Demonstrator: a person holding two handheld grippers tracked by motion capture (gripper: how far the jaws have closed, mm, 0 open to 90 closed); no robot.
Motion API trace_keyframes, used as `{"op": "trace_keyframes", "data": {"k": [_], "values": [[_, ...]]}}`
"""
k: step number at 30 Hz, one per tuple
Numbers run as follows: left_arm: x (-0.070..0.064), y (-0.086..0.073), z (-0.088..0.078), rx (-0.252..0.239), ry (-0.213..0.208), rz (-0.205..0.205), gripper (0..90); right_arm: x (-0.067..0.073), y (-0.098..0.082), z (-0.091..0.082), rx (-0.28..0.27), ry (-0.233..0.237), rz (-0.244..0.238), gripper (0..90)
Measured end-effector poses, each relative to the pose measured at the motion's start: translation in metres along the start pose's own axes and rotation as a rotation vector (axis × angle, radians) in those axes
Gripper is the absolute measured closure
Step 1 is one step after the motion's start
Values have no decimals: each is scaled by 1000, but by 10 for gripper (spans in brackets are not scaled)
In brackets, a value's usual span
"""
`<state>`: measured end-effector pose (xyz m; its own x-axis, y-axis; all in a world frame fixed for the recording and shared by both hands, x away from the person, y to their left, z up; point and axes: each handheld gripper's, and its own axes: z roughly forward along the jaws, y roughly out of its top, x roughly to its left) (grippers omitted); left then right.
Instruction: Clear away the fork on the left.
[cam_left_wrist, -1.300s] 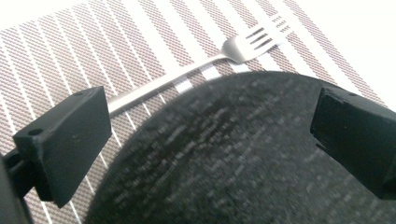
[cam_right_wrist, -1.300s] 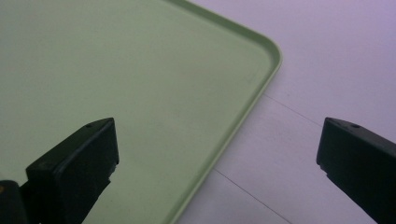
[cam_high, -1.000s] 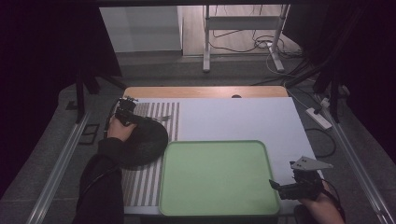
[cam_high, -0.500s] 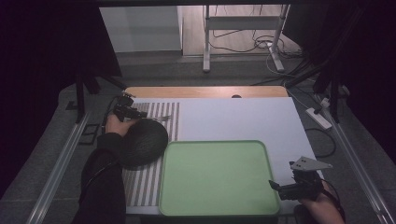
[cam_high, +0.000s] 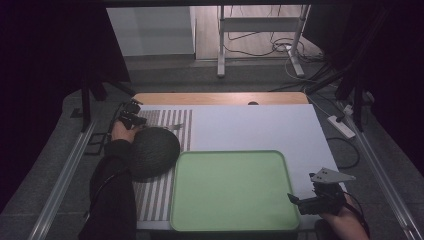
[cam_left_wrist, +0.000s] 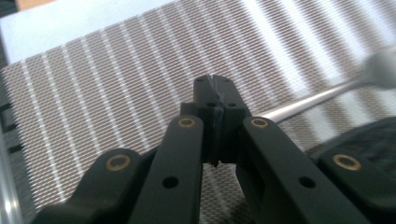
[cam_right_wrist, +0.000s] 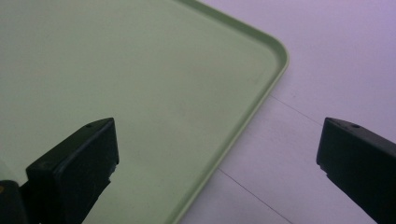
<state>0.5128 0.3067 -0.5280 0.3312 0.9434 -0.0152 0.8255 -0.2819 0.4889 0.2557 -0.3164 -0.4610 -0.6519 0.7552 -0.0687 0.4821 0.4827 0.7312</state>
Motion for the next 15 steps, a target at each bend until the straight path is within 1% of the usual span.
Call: {"op": "trace_keyframes", "data": {"k": [1, 2, 3, 4, 5, 7, 10, 15], "values": [[2, -2, 0, -14, -8, -14, 887, 0, 0, 0, 0, 1, 0, 0], [4, -3, -1, -16, -15, -30, 888, 0, 0, 0, 0, 2, 0, 0], [6, -5, -2, -13, -20, -37, 888, 0, 0, 0, 0, 2, -1, 0], [7, -6, -3, -6, -19, -36, 888, 0, 0, 0, -1, 3, -2, 0], [8, -8, -4, 0, -26, -35, 888, 0, 0, 0, -1, 2, -4, 0], [10, -12, -8, 15, -57, -39, 889, 0, 0, 0, -1, 2, -8, 0], [9, -17, -13, 50, -88, -12, 889, 1, 0, 0, 1, 1, -9, 0], [6, -20, -18, 101, -109, 37, 889, 2, 0, 0, 3, 3, -18, 0]]}}
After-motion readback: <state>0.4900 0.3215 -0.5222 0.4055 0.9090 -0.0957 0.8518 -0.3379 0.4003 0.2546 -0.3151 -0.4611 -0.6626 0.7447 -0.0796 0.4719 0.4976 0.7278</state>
